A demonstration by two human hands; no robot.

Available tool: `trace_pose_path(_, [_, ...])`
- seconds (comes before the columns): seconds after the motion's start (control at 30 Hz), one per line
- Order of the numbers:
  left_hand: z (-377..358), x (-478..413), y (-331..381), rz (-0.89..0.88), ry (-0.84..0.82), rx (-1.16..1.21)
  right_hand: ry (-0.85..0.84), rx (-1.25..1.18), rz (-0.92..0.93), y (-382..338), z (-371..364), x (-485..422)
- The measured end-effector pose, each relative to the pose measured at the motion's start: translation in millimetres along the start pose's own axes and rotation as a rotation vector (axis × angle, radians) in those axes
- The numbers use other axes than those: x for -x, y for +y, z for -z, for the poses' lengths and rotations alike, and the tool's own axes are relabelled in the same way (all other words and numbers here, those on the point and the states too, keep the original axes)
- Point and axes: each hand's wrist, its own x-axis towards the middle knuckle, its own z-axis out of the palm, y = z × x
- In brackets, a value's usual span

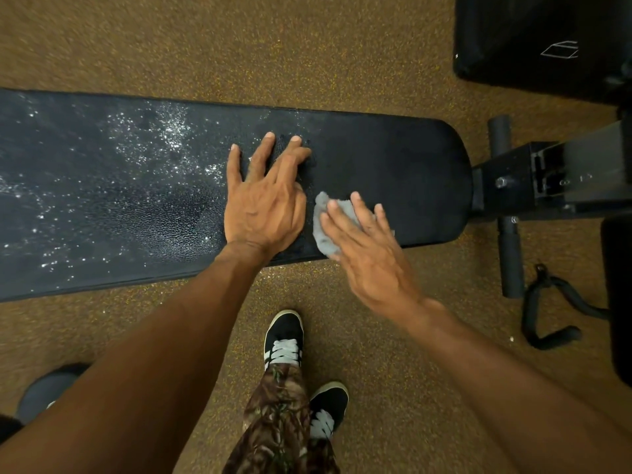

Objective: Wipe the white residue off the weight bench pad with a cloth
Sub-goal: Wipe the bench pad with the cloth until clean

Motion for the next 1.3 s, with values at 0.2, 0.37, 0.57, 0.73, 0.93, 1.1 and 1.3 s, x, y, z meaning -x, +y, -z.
trace_pose_path(0.2, [2,1,-1,-0.005,-0.006,-0.006,0.076,-0.088,-0.200,25,17,5])
trace_pose_path(0.37, [2,2,0,-0.001,-0.015,0.004,0.109,-0.136,-0.181,-18,-2,-5])
trace_pose_path(0.57, [2,1,0,-0.005,-0.014,-0.003,0.033,0.011,0.038,18,2,37])
trace_pose_path(0.73, [-1,1,-1,-0.017,0.006,-0.016,0.152,-0.186,-0.133,-15,-8,18])
trace_pose_path(0.93, [0,2,0,-0.017,0.008,-0.020,0.042,0.018,0.096,-8,-8,31])
trace_pose_path(1.1, [0,1,0,-0.013,0.003,-0.019,0.063,0.086,-0.111,7,4,25])
trace_pose_path(1.3, [-1,1,-1,-0.013,0.014,-0.011,0.025,-0.006,-0.028,-44,-14,21])
